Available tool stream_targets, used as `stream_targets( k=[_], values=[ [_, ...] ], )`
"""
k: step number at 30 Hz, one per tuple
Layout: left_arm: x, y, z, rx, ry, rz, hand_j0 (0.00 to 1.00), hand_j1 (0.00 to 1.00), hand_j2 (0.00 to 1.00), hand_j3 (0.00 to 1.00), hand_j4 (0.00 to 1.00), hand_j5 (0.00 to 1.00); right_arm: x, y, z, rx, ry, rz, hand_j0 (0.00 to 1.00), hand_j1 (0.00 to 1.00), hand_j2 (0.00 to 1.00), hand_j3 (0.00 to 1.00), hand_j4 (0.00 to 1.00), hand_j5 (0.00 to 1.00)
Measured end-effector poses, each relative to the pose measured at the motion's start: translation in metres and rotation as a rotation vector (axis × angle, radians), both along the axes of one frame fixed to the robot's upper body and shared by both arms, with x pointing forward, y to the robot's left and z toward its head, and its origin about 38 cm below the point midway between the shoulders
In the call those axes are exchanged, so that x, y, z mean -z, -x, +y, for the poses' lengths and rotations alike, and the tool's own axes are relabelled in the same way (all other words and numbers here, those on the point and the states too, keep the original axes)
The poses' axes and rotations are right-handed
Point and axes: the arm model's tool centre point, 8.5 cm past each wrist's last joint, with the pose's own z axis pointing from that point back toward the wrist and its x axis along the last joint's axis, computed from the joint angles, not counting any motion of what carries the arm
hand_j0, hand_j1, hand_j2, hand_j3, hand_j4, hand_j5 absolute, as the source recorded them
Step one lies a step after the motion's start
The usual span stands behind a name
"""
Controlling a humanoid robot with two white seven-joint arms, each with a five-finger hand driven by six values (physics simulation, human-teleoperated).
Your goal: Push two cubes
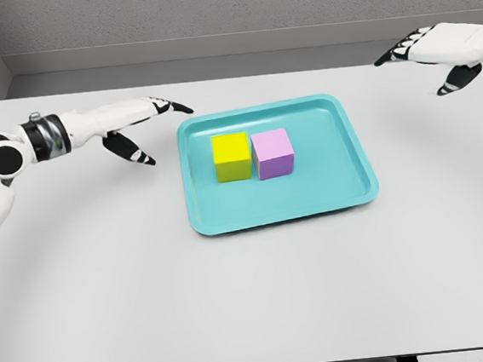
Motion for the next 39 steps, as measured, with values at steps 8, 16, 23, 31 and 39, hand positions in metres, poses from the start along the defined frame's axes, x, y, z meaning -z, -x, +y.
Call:
stream_targets(
  k=[8,16,23,31,39],
  values=[
    [0.020,0.003,-0.036,0.053,-0.073,-0.001,0.38,0.38,0.38,0.38,0.38,0.38,-0.005,0.003,-0.007,0.009,-0.002,-0.007,1.00,1.00,1.00,1.00,1.00,1.00],
    [0.023,0.003,-0.042,0.067,-0.087,-0.003,0.29,0.29,0.29,0.29,0.29,0.29,-0.009,0.005,-0.014,0.019,-0.015,-0.008,1.00,1.00,1.00,1.00,1.00,1.00],
    [0.014,0.000,-0.049,0.077,-0.080,-0.023,0.29,0.29,0.29,0.29,0.29,0.29,-0.013,0.005,-0.014,0.019,-0.016,-0.015,1.00,1.00,1.00,1.00,1.00,1.00],
    [0.003,-0.008,-0.031,0.033,-0.137,-0.063,0.29,0.29,0.29,0.29,0.29,0.29,-0.012,0.005,-0.015,0.019,-0.014,-0.013,1.00,1.00,1.00,1.00,1.00,1.00],
    [-0.012,-0.021,-0.063,0.060,-0.151,-0.101,0.29,0.29,0.29,0.29,0.29,0.29,-0.015,0.008,-0.018,0.020,-0.003,-0.018,1.00,1.00,1.00,1.00,1.00,1.00]
  ],
)
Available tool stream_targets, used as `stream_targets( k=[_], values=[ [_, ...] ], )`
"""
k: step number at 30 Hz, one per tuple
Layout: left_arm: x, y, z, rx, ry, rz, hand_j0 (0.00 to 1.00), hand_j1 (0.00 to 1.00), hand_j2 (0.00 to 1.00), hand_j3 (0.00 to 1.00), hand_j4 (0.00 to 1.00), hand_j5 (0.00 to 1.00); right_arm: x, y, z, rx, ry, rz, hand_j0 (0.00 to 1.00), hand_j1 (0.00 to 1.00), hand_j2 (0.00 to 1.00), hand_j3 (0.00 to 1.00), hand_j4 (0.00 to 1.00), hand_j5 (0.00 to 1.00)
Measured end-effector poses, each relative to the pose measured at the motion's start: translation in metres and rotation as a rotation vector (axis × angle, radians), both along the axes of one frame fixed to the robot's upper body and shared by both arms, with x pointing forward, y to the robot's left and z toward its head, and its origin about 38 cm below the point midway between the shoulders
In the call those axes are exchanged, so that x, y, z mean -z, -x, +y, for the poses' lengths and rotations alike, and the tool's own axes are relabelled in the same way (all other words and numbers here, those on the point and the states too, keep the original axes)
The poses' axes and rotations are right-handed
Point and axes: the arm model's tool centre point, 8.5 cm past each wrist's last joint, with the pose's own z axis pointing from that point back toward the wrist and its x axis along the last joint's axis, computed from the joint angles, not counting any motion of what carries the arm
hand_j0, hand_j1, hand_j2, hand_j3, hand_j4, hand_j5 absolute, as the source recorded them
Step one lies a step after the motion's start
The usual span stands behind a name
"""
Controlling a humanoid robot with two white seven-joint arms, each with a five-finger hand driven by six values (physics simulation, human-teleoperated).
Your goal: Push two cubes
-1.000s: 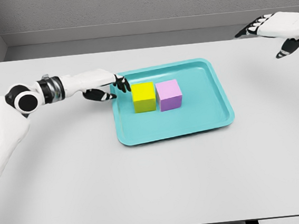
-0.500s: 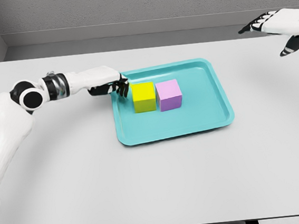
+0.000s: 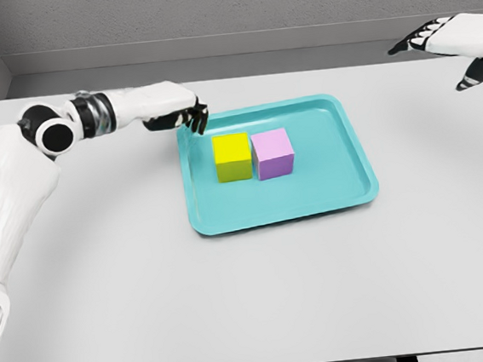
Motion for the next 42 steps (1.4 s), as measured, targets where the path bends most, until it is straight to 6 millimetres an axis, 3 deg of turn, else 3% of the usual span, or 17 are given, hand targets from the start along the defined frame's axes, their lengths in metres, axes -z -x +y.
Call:
stream_targets(
  k=[11,14,20,27,39,41,42],
  values=[
    [0.007,0.000,-0.036,0.046,-0.041,-0.006,0.29,0.29,0.29,0.29,0.29,0.29,-0.003,0.003,-0.002,-0.002,0.010,-0.005,1.00,1.00,1.00,1.00,1.00,1.00],
    [0.007,0.001,-0.040,0.053,-0.043,-0.007,0.29,0.29,0.29,0.29,0.29,0.29,-0.003,0.003,-0.003,0.000,0.013,-0.005,1.00,1.00,1.00,1.00,1.00,1.00],
    [-0.014,-0.008,-0.029,0.032,-0.043,-0.046,0.29,0.29,0.29,0.29,0.29,0.29,-0.001,0.004,-0.004,0.001,0.015,0.001,1.00,1.00,1.00,1.00,1.00,1.00],
    [-0.009,-0.007,-0.028,0.038,-0.090,-0.049,0.29,0.29,0.29,0.29,0.29,0.29,-0.001,0.004,-0.005,0.002,0.016,0.001,1.00,1.00,1.00,1.00,1.00,1.00],
    [0.012,0.000,-0.063,0.104,-0.231,-0.066,0.29,0.29,0.29,0.29,0.29,0.29,-0.003,0.006,-0.010,0.012,0.023,-0.001,1.00,1.00,1.00,1.00,1.00,1.00],
    [0.009,-0.001,-0.064,0.108,-0.237,-0.074,0.29,0.29,0.29,0.29,0.29,0.29,-0.003,0.006,-0.011,0.013,0.023,-0.001,1.00,1.00,1.00,1.00,1.00,1.00],
    [-0.005,-0.006,-0.063,0.102,-0.239,-0.099,0.29,0.29,0.29,0.29,0.29,0.29,-0.003,0.006,-0.011,0.013,0.023,-0.001,1.00,1.00,1.00,1.00,1.00,1.00]
  ],
)
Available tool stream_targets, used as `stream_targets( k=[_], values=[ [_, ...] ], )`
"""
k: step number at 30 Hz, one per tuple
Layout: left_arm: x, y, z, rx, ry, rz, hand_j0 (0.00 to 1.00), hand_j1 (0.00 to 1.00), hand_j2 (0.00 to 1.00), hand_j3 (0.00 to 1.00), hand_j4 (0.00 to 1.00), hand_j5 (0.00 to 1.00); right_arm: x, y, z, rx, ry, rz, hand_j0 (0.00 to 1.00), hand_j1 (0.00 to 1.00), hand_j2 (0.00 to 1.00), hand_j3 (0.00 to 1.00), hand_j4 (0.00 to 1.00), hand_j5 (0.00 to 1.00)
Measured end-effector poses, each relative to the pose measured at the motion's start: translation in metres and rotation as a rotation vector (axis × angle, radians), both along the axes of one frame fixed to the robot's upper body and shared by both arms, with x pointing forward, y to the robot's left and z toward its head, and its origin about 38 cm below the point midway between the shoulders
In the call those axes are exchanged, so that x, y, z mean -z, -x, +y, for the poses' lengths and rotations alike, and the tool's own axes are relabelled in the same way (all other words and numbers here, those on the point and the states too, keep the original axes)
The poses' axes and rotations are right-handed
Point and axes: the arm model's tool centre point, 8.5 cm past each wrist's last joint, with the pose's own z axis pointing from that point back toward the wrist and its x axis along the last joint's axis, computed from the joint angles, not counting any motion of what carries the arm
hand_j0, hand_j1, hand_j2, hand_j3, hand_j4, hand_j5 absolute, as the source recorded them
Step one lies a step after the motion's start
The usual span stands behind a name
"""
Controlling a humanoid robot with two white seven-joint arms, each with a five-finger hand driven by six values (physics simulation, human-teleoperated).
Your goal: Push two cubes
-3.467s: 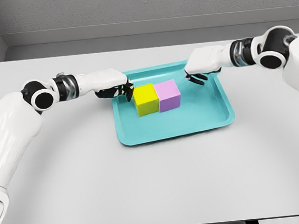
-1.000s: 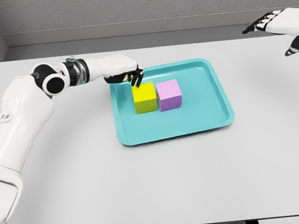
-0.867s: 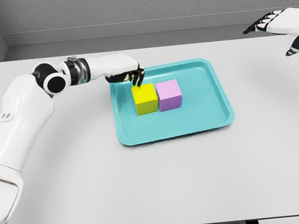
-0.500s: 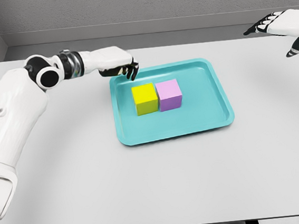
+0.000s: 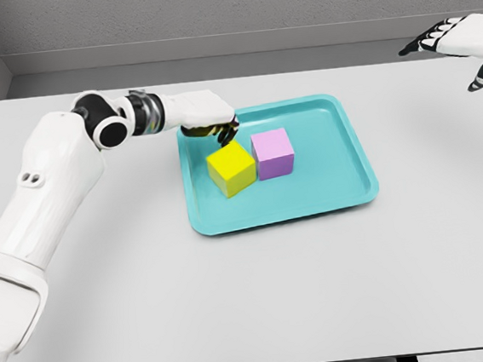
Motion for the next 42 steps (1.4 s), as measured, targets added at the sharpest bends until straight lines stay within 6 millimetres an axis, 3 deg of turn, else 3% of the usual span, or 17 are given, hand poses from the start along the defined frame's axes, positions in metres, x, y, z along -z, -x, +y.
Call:
stream_targets(
  k=[4,5,7,9,13,14,17,21,26,38,42],
  values=[
    [-0.009,-0.007,0.036,-0.062,-0.002,-0.017,0.32,0.32,0.32,0.32,0.32,0.32,-0.005,-0.001,0.000,0.001,-0.003,-0.011,1.00,1.00,1.00,1.00,1.00,1.00],
    [-0.009,-0.007,0.048,-0.081,0.014,-0.013,0.33,0.33,0.33,0.33,0.33,0.33,-0.021,-0.003,0.001,-0.004,-0.015,-0.041,1.00,1.00,1.00,1.00,1.00,1.00],
    [0.015,0.008,0.076,-0.115,0.113,0.067,0.33,0.33,0.33,0.33,0.33,0.33,-0.036,-0.002,-0.003,-0.002,-0.054,-0.063,1.00,1.00,1.00,1.00,1.00,1.00],
    [0.008,0.016,0.097,-0.129,0.203,0.084,0.33,0.33,0.33,0.33,0.33,0.33,-0.050,0.000,-0.006,-0.004,-0.071,-0.085,1.00,1.00,1.00,1.00,1.00,1.00],
    [0.000,0.023,0.115,-0.135,0.280,0.093,0.33,0.33,0.33,0.33,0.33,0.33,-0.050,0.007,-0.016,0.010,-0.067,-0.076,1.00,1.00,1.00,1.00,1.00,1.00],
    [-0.001,0.025,0.116,-0.134,0.289,0.096,0.33,0.33,0.33,0.33,0.33,0.33,-0.044,0.009,-0.020,0.017,-0.061,-0.060,1.00,1.00,1.00,1.00,1.00,1.00],
    [0.026,0.044,0.111,-0.111,0.303,0.144,0.33,0.33,0.33,0.33,0.33,0.33,-0.043,0.011,-0.024,0.023,-0.046,-0.051,1.00,1.00,1.00,1.00,1.00,1.00],
    [0.010,0.058,0.102,-0.044,0.311,0.102,0.33,0.33,0.33,0.33,0.33,0.33,-0.042,0.009,-0.017,0.009,-0.047,-0.049,1.00,1.00,1.00,1.00,1.00,1.00],
    [0.003,0.064,0.099,-0.019,0.312,0.085,0.33,0.33,0.33,0.33,0.33,0.33,-0.046,0.005,-0.009,-0.010,-0.051,-0.058,1.00,1.00,1.00,1.00,1.00,1.00],
    [0.023,0.072,0.086,0.004,0.298,0.129,0.32,0.32,0.32,0.32,0.32,0.32,-0.053,0.003,-0.006,-0.016,-0.034,-0.065,1.00,1.00,1.00,1.00,1.00,1.00],
    [0.029,0.070,0.081,0.001,0.297,0.140,0.31,0.31,0.31,0.31,0.31,0.31,-0.046,0.002,-0.001,-0.028,-0.023,-0.048,1.00,1.00,1.00,1.00,1.00,1.00]
  ],
)
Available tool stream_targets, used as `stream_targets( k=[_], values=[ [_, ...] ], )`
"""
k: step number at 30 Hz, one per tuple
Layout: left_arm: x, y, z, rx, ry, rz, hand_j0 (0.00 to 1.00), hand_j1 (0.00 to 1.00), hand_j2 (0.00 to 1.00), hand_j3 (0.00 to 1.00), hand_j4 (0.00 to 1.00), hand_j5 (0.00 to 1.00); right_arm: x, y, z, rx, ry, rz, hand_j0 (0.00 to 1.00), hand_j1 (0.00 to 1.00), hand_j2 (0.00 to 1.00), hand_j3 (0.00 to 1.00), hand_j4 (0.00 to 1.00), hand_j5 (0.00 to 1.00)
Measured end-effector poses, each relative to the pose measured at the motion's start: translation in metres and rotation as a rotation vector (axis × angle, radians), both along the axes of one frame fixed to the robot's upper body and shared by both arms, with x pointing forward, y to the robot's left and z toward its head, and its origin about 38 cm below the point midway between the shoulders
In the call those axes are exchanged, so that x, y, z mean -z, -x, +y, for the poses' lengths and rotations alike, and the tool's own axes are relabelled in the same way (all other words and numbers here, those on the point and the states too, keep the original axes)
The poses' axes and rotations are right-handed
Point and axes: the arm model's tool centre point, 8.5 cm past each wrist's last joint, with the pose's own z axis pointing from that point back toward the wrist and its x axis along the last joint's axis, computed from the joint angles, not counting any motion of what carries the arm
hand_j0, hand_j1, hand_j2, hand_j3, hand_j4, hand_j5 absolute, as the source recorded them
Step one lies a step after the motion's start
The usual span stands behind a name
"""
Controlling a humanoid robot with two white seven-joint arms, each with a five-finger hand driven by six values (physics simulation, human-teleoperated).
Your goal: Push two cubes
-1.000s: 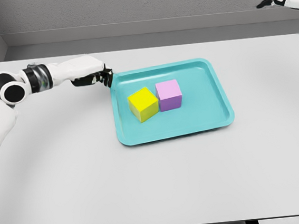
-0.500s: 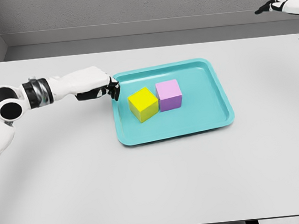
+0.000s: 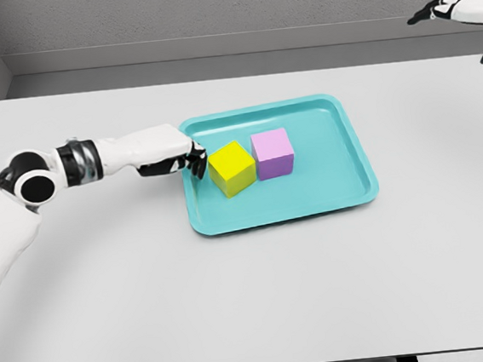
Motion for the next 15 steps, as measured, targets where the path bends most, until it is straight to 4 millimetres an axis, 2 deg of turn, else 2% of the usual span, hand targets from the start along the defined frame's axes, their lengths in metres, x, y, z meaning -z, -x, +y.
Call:
stream_targets(
  k=[2,5,15],
  values=[
    [0.005,-0.002,-0.006,0.000,-0.007,0.005,0.31,0.31,0.31,0.31,0.31,0.31,0.001,-0.001,0.002,-0.005,0.004,0.003,1.00,1.00,1.00,1.00,1.00,1.00],
    [0.009,-0.004,-0.013,0.004,-0.017,0.006,0.31,0.31,0.31,0.31,0.31,0.31,0.012,-0.001,0.008,-0.020,0.023,0.033,1.00,1.00,1.00,1.00,1.00,1.00],
    [0.008,-0.013,-0.019,-0.011,-0.014,0.012,0.31,0.31,0.31,0.31,0.31,0.31,0.037,0.002,0.037,-0.104,0.067,0.088,1.00,1.00,1.00,1.00,1.00,1.00]
  ],
)
